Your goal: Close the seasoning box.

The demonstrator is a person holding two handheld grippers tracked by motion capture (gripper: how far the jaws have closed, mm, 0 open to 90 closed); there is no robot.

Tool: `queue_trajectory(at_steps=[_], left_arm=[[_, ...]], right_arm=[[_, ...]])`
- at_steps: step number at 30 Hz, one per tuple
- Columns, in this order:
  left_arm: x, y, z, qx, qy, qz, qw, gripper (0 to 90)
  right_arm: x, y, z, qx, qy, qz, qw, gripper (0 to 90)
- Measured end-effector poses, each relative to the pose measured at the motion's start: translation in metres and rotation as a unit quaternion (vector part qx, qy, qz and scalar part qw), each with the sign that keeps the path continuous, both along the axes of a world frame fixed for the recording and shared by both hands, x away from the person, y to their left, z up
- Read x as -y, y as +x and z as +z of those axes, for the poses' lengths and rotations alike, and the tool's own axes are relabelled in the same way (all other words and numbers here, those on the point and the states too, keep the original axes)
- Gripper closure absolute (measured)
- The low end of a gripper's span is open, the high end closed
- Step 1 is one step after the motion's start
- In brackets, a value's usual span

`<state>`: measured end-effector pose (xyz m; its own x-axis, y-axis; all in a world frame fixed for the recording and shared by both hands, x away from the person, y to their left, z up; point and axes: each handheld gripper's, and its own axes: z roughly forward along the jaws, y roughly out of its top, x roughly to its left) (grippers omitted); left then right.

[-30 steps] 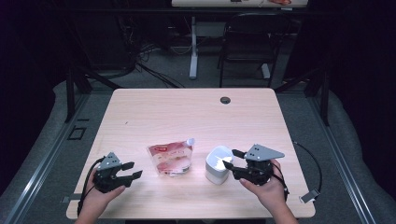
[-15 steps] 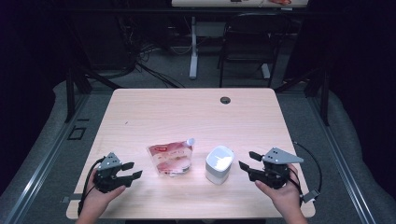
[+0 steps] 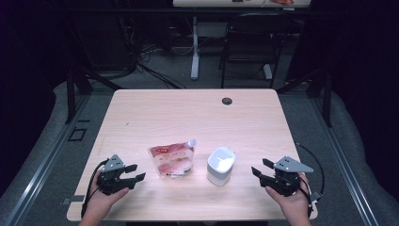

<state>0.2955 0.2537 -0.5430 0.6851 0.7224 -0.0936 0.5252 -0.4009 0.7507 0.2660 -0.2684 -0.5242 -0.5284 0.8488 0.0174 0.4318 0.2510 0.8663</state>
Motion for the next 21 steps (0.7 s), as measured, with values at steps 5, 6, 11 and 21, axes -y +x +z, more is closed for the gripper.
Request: queue_trajectory(at_steps=[5,6,11,21], left_arm=[[0.004,0.000,-0.003,-0.001,0.005,-0.004,1.0000,48.4],[0.005,0.000,-0.003,0.000,0.007,-0.006,1.0000,48.4],[0.005,0.000,-0.005,0.001,0.004,-0.003,1.0000,48.4],[0.008,0.000,-0.008,0.002,0.008,-0.001,1.0000,48.2]], right_arm=[[-0.001,0.000,-0.011,-0.009,-0.003,-0.001,1.0000,45.2],[-0.002,0.000,-0.012,-0.011,-0.006,0.002,0.9999,45.2],[-0.006,0.000,-0.020,-0.016,-0.032,0.007,0.9993,45.1],[-0.013,0.004,-0.032,-0.046,-0.024,0.019,0.9985,45.2]])
